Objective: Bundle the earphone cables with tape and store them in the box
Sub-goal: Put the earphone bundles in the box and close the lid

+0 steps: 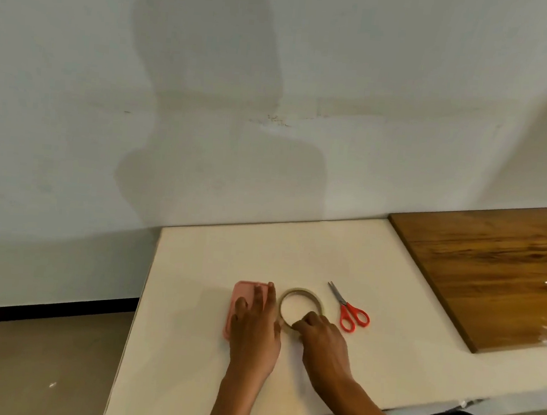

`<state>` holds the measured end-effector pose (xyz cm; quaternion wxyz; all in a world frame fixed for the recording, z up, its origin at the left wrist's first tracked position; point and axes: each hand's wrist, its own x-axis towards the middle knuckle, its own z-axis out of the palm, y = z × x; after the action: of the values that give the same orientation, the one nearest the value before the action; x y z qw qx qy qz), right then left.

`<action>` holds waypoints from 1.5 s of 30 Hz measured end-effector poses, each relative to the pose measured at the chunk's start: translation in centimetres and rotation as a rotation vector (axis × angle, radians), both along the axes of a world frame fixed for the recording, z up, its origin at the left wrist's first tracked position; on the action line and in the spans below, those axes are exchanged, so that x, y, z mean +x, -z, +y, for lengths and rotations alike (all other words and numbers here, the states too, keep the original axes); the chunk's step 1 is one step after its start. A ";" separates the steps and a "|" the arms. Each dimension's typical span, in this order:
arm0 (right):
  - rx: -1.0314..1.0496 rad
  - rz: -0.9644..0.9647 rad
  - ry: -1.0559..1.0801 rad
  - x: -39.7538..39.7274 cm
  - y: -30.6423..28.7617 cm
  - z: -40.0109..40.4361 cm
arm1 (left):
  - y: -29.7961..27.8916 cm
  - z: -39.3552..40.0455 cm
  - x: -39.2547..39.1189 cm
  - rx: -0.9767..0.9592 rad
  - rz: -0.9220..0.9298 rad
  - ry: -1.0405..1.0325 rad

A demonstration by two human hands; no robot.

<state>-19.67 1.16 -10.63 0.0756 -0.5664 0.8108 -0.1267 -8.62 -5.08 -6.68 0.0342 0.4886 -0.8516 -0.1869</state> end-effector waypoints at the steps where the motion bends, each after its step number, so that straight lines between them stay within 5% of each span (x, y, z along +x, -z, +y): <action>1: -0.015 -0.009 -0.025 0.0 0.2 -0.5 | -0.3 -0.5 0.5 0.045 -0.008 0.028; 5: -0.073 -0.024 -0.035 -0.7 0.7 -1.5 | -0.1 -1.7 3.6 0.130 0.007 0.117; 10: -0.123 -0.094 -0.015 -0.7 1.0 -1.1 | -0.1 -1.1 3.2 0.018 0.064 0.070; 20: -0.082 0.020 0.332 -3.2 0.9 1.3 | 0.4 -1.2 1.9 -0.030 0.119 0.017; 45: -0.212 -0.165 0.355 -4.3 0.5 0.7 | -0.5 -1.0 1.9 0.010 0.083 0.000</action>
<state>-24.01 1.85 -11.14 0.0583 -0.4075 0.8708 -0.2686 -6.68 -6.11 -6.16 0.0672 0.4807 -0.8484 -0.2111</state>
